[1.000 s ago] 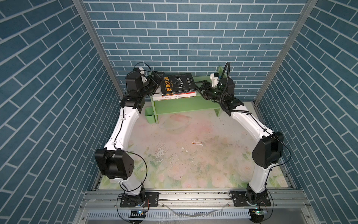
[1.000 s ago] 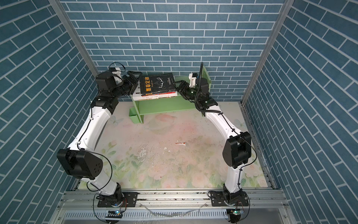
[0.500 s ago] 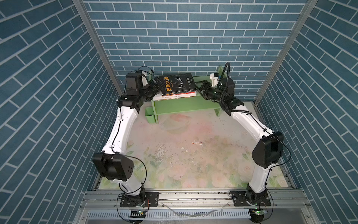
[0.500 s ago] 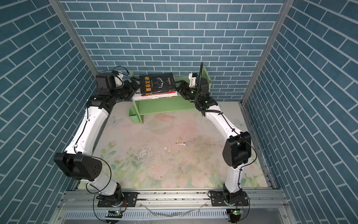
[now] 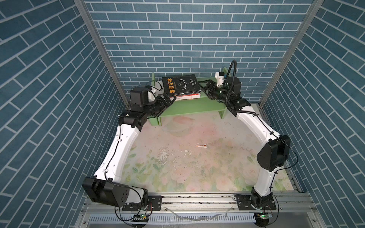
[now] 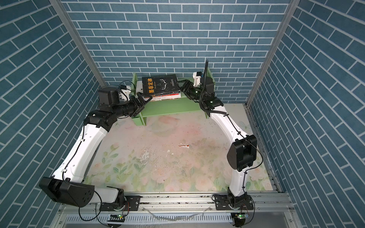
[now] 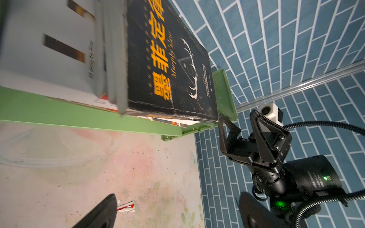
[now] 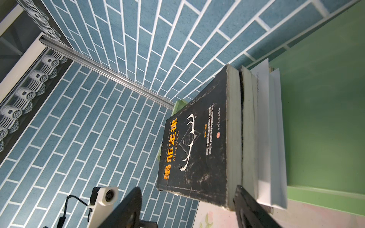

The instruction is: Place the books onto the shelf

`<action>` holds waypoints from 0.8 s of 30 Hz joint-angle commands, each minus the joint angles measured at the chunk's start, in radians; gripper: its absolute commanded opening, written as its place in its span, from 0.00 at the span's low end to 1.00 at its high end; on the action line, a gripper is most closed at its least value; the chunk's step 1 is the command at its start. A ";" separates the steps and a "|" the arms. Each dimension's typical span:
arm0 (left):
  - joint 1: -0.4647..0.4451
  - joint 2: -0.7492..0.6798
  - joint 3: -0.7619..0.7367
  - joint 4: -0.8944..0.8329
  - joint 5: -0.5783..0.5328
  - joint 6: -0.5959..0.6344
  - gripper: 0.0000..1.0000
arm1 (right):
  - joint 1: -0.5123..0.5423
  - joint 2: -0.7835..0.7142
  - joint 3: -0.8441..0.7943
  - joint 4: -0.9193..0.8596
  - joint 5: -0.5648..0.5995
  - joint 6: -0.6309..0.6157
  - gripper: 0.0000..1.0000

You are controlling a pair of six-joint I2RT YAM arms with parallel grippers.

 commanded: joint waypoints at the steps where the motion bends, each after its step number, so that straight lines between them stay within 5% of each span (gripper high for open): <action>1: -0.035 0.064 0.027 0.056 0.032 -0.048 0.98 | -0.002 -0.015 0.017 -0.004 0.006 -0.033 0.74; 13: -0.067 0.311 0.250 0.092 0.044 -0.085 1.00 | -0.003 -0.041 -0.024 0.004 0.032 -0.033 0.74; 24: -0.076 0.395 0.320 0.148 -0.060 -0.100 1.00 | 0.021 0.088 0.128 -0.035 0.010 -0.028 0.73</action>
